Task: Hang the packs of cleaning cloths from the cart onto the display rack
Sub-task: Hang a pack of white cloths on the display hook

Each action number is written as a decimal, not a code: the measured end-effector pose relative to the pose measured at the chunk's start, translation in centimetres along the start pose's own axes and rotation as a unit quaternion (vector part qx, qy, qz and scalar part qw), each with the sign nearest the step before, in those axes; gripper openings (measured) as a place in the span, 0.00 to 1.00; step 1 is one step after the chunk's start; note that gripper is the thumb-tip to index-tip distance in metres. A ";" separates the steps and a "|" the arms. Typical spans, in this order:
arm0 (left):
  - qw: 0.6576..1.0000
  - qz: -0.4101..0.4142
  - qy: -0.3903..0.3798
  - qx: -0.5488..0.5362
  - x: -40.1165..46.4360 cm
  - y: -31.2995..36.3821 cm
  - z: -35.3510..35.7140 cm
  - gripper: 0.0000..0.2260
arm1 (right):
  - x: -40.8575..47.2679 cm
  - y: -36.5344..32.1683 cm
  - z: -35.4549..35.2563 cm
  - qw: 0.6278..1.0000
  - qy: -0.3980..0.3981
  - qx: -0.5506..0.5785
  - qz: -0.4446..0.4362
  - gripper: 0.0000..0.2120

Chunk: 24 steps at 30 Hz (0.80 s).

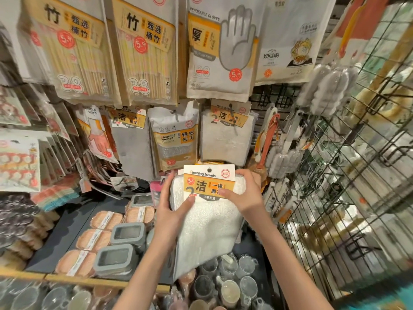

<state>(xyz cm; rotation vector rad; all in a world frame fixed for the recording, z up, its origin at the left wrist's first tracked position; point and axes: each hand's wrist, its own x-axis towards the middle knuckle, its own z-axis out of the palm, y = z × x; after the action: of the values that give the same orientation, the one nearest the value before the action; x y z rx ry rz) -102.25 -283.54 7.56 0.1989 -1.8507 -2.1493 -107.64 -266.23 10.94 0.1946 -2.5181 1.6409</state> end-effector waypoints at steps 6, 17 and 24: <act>1.000 0.001 -0.011 0.019 0.3 -0.1 0.2 0.33 | 0.2 -0.1 0.0 0.999 0.010 0.035 0.001 0.19; 1.000 0.000 -0.030 0.004 1.0 -0.4 -0.4 0.25 | 0.8 0.1 -1.1 0.998 0.012 0.057 0.005 0.17; 0.999 -0.027 -0.018 -0.013 0.9 -0.5 -0.5 0.21 | 1.0 0.3 -1.5 0.997 0.019 0.070 -0.003 0.16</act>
<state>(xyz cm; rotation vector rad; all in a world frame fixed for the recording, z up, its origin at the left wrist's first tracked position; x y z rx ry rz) -103.01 -284.25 7.05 0.2079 -1.8564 -2.2274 -108.65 -264.80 11.42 0.1834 -2.3747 1.8008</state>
